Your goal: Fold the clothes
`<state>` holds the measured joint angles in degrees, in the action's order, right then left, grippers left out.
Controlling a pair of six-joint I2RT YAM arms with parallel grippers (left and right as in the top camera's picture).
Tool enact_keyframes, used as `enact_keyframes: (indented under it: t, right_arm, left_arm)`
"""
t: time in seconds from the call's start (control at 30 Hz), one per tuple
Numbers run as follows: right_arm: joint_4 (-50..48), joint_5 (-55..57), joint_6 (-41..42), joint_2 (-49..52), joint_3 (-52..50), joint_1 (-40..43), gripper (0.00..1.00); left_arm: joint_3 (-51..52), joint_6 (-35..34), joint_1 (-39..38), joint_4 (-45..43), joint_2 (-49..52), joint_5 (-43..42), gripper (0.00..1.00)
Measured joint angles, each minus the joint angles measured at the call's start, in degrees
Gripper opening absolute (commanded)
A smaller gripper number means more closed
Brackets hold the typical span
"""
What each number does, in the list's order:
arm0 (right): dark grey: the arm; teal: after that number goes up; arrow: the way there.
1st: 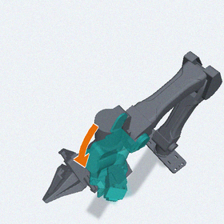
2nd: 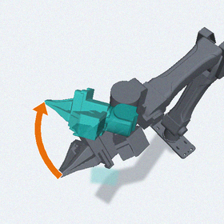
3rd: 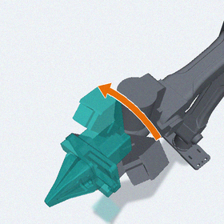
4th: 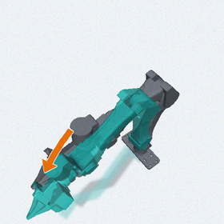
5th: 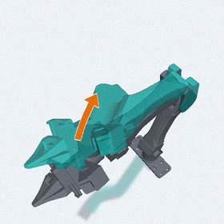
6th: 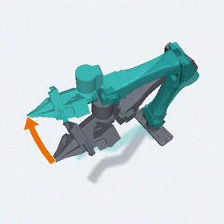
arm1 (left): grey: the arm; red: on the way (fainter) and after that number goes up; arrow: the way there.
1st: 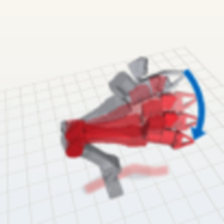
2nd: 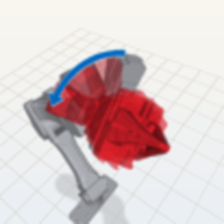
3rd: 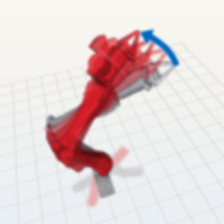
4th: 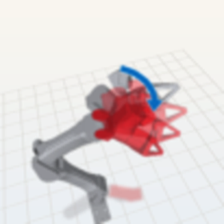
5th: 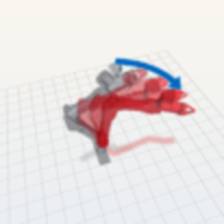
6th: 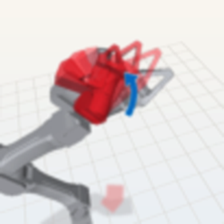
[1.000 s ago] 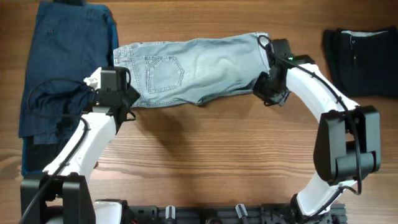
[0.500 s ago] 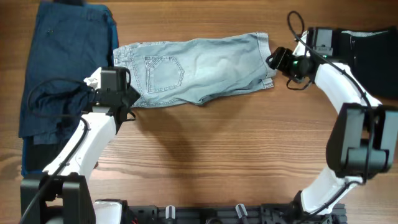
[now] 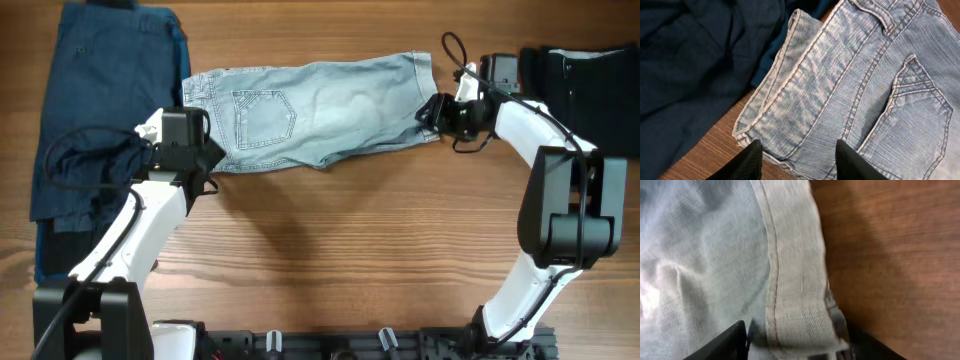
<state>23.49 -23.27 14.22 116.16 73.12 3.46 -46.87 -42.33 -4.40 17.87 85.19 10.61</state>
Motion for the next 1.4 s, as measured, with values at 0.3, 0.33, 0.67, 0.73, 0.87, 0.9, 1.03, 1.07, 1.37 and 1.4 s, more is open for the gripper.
enact_keyframes:
  t: [0.3,0.33,0.67,0.73,0.87,0.9,1.03,1.07,1.37,1.4]
  right_arm:
    - [-0.4,1.4,-0.2,0.0,-1.3,-0.8,0.42]
    - [-0.5,1.4,-0.2,0.0,-1.4,-1.1,0.37]
    - [-0.3,-1.6,3.1,0.9,-1.8,0.3,0.04]
    - [0.9,-3.7,3.1,0.9,-1.8,2.2,0.04]
    - [4.2,-5.9,3.0,0.2,-1.8,9.8,0.04]
    - [4.8,-5.9,2.9,-0.3,-1.8,11.1,0.04]
    - [6.5,-5.9,2.8,-4.8,-1.8,17.2,0.04]
    - [6.6,-6.1,2.5,-6.1,-1.8,18.1,0.04]
    - [7.2,-11.5,-5.0,-16.3,-1.8,8.4,0.04]
    - [7.2,-11.6,-5.4,-16.5,-1.8,5.5,0.04]
  left_arm:
    - [0.0,0.0,0.0,0.0,0.0,-0.2,0.47]
    - [0.0,0.0,0.0,0.0,0.0,-0.2,0.46]
    - [0.0,0.0,0.0,1.1,0.0,-0.2,0.47]
    - [0.0,0.0,0.0,1.0,0.0,-0.2,0.46]
    - [0.0,0.0,0.0,1.0,0.0,-0.2,0.47]
    - [0.0,0.0,0.0,1.0,0.0,-0.2,0.46]
    - [0.0,0.0,0.0,1.0,0.0,-0.2,0.46]
    - [0.0,0.0,0.0,1.0,0.0,-0.2,0.46]
    - [0.0,0.0,0.0,1.0,0.0,-0.9,0.46]
    - [0.0,0.0,0.0,1.0,0.0,-0.9,0.46]
